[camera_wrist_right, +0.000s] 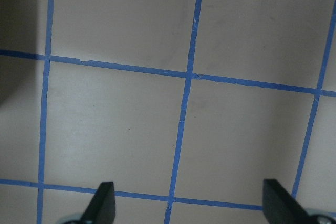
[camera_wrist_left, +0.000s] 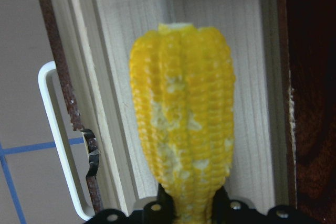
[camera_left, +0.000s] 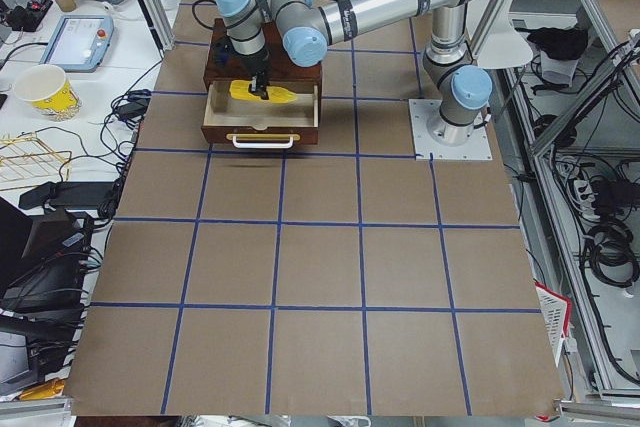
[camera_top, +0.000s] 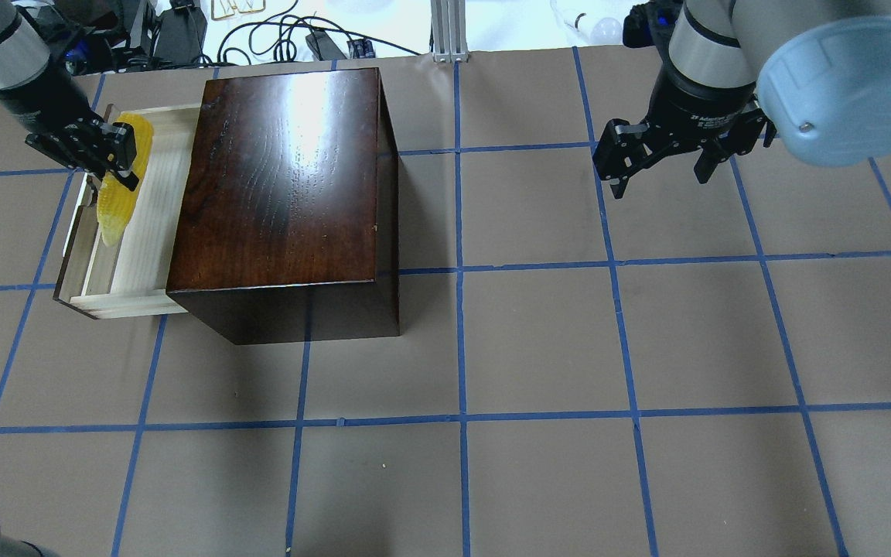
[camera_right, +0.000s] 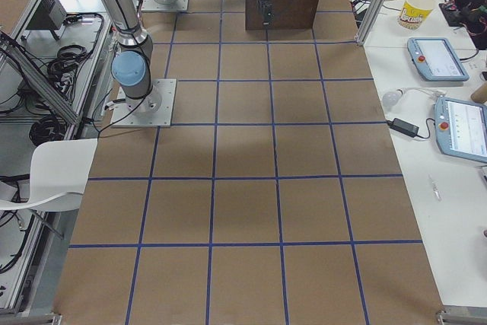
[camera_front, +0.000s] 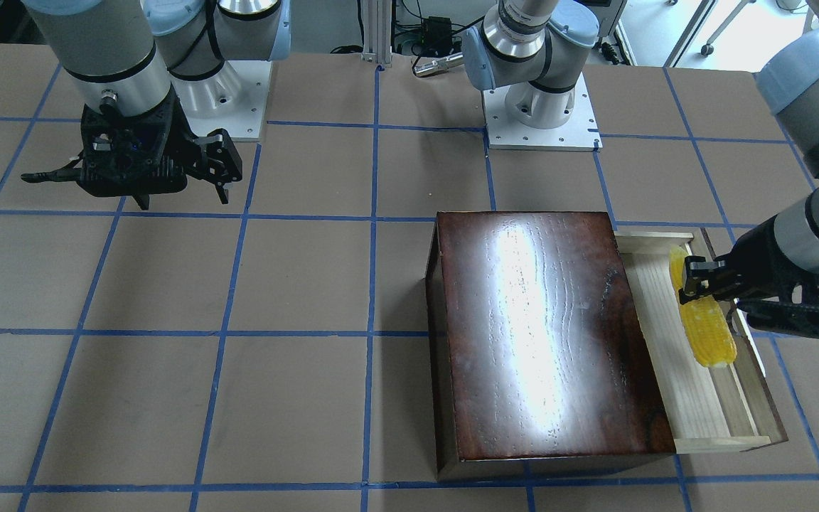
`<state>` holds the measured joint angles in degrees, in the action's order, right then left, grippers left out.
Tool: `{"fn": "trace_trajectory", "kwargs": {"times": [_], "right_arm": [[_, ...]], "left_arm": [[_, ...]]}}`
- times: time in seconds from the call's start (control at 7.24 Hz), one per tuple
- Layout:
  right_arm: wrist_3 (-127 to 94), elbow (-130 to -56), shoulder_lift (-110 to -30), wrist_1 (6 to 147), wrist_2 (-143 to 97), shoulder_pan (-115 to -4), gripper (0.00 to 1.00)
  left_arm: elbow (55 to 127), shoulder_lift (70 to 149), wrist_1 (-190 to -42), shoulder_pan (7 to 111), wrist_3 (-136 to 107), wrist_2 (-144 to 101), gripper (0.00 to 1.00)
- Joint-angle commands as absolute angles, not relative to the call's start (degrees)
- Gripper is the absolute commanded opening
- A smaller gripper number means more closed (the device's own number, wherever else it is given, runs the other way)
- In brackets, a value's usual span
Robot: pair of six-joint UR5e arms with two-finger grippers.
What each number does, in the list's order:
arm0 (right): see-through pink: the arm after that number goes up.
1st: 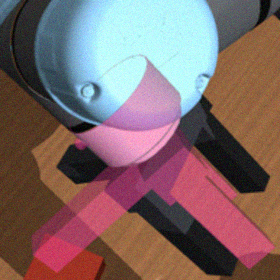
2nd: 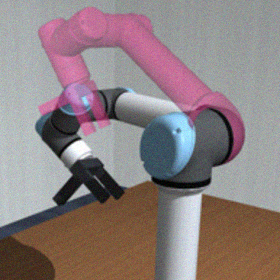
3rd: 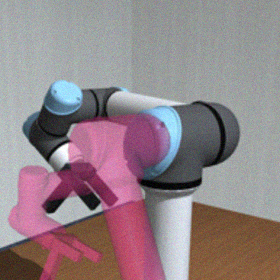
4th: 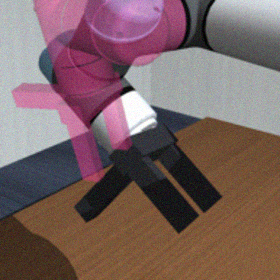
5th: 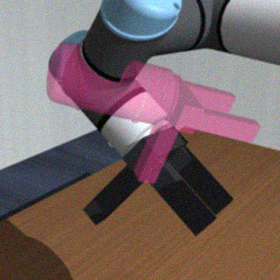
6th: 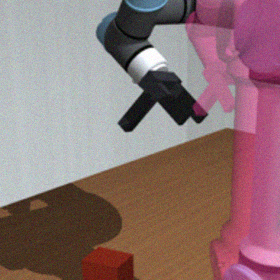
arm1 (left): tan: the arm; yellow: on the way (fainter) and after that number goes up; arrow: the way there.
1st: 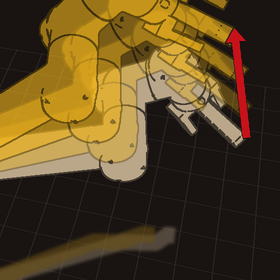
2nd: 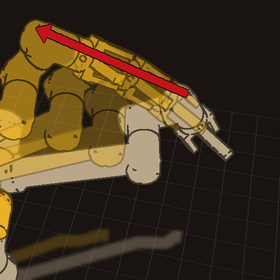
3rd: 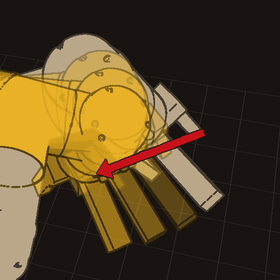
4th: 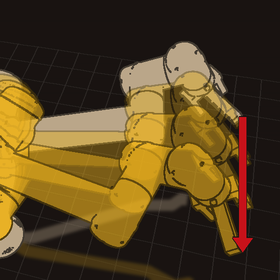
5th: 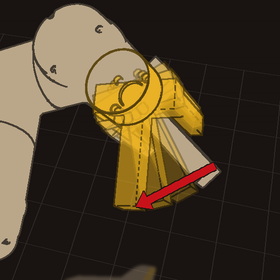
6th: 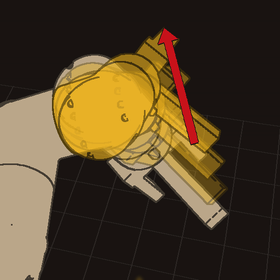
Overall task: Open drawer and put corn inside
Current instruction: 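Lower the corn into the drawer with the left gripper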
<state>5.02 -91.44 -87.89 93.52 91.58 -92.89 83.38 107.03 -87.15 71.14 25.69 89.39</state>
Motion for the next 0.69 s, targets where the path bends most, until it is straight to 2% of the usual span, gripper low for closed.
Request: {"fn": "trace_trajectory", "kwargs": {"times": [0.0,0.55], "right_arm": [[5.0,-91.4,-88.0,93.5,91.6,-92.7,1.00],[5.0,-91.4,-87.9,93.5,91.6,-92.7,1.00]], "left_arm": [[85.0,107.8,-86.8,71.0,25.3,89.3,0.00],[84.9,111.4,-85.0,70.4,25.4,89.5,0.00]]}}
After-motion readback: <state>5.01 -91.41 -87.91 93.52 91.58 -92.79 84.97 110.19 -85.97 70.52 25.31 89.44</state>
